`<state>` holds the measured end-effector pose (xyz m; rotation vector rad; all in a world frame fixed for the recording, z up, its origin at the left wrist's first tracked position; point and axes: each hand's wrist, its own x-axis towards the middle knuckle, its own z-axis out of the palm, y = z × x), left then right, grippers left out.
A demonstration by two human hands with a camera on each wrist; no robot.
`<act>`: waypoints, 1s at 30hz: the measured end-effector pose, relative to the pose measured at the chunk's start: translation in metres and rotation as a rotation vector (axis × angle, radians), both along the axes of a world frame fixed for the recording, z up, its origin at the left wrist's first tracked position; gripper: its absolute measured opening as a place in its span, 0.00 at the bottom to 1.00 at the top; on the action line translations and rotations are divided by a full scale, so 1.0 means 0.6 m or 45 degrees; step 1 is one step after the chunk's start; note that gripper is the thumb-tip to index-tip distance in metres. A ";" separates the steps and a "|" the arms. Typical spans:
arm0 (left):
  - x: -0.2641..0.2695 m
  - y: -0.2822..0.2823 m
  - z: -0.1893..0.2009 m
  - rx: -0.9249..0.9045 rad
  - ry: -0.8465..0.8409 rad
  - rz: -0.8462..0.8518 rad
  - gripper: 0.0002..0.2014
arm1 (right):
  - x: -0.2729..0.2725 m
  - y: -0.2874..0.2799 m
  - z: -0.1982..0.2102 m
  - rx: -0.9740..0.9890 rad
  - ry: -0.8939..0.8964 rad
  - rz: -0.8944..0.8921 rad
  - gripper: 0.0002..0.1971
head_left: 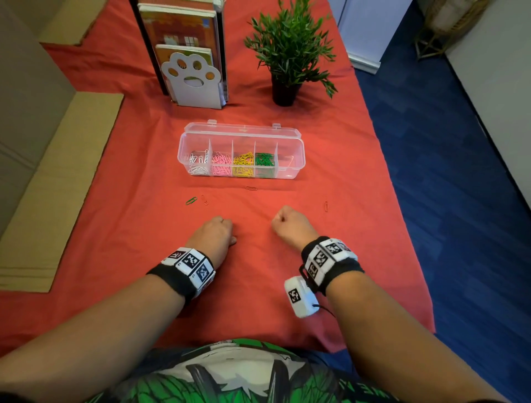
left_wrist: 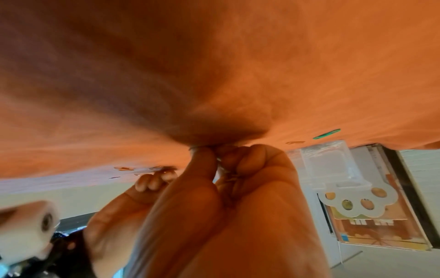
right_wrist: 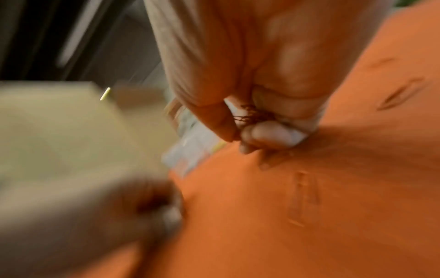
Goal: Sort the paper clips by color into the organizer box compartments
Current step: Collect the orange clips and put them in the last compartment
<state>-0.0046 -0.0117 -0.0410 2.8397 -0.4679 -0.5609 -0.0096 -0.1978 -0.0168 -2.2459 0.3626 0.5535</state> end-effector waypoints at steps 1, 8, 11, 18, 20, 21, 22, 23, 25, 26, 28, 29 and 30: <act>-0.001 -0.002 0.001 0.021 0.011 0.000 0.13 | 0.004 -0.001 0.006 0.250 0.035 -0.198 0.05; 0.036 -0.033 0.039 -0.668 0.388 0.505 0.05 | 0.029 -0.035 0.047 1.123 0.088 -0.866 0.14; 0.081 -0.075 0.086 -1.265 0.801 0.975 0.13 | 0.041 -0.061 0.055 1.259 0.134 -1.114 0.13; 0.186 -0.183 0.177 -1.749 1.006 1.108 0.10 | 0.059 -0.118 0.054 1.192 0.147 -1.224 0.12; 0.200 -0.200 0.176 -1.698 0.925 1.131 0.11 | 0.063 -0.129 0.056 1.119 0.089 -1.195 0.12; 0.205 -0.206 0.169 -1.678 0.889 1.142 0.14 | 0.065 -0.133 0.057 1.073 0.049 -1.164 0.13; 0.207 -0.208 0.163 -1.657 0.853 1.132 0.16 | 0.069 -0.134 0.057 1.009 0.005 -1.119 0.14; 0.208 -0.209 0.155 -1.629 0.798 1.100 0.16 | 0.074 -0.134 0.056 0.927 -0.042 -1.061 0.15; 0.204 -0.204 0.143 -1.537 0.637 1.001 0.14 | 0.087 -0.131 0.056 0.713 -0.145 -0.913 0.17; 0.199 -0.197 0.140 -1.486 0.546 0.962 0.13 | 0.096 -0.129 0.056 0.597 -0.202 -0.835 0.18; 0.186 -0.175 0.133 -1.360 0.371 0.893 0.13 | 0.121 -0.120 0.063 0.392 -0.332 -0.698 0.19; 0.179 -0.161 0.128 -1.291 0.302 0.847 0.12 | 0.134 -0.114 0.068 0.317 -0.397 -0.648 0.19; 0.170 -0.145 0.124 -1.207 0.253 0.796 0.12 | 0.148 -0.106 0.074 0.267 -0.456 -0.606 0.18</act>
